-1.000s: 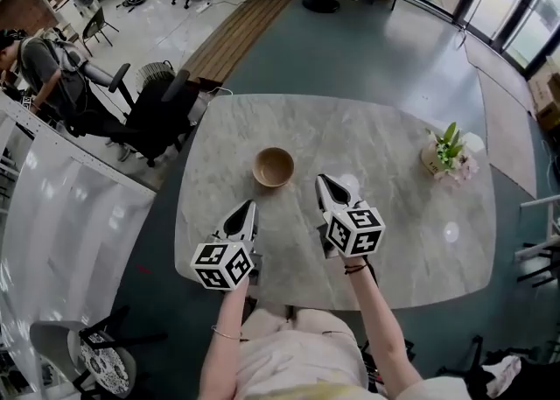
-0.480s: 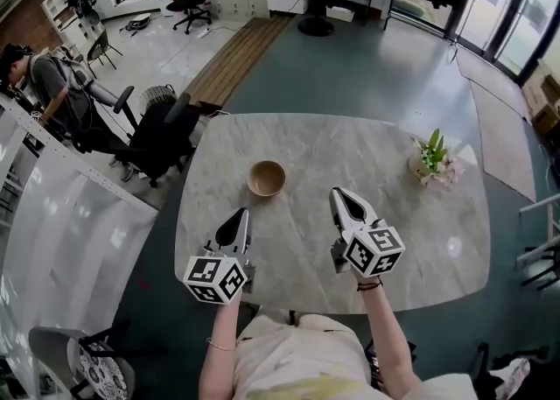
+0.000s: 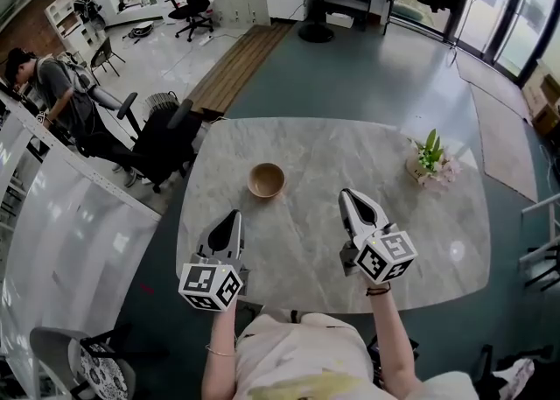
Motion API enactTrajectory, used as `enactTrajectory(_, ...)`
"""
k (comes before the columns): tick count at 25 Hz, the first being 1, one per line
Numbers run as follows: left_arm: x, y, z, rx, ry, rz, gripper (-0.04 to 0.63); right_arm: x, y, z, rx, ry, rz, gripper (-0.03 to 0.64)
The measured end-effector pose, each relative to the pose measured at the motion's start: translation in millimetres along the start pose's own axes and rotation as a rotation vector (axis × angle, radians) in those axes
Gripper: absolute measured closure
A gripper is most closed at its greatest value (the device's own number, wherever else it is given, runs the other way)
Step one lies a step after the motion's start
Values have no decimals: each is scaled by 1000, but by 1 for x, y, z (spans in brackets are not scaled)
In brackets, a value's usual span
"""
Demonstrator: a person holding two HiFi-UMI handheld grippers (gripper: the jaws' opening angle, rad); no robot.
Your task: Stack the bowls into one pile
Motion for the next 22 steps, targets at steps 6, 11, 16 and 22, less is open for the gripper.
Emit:
enactTrajectory(6,4,-1,-7,-13,-26,-19,595,6,2,-7,17,-20,-9,611)
enactTrajectory(11,7,-2,-12,-31,-42,-33,595,11,-2,-14,27,-51,1,611)
enactTrajectory(16,10,-3,-20,-41,-54,-48,595,16,-4,-22,38,-82,27,611)
enactTrajectory(22,15,0,-20,-47,-60,-60,595,19,-5,-24,56,-87,30,611)
Point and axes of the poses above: the fingertips, and each gripper's own axes: x backward along the fingers, y to its left, z out of its underside, the point moved 6 cm from there along x, backward along the fingers, and after that the axes turned 12 degrees about -y, right-handed, at the moved point
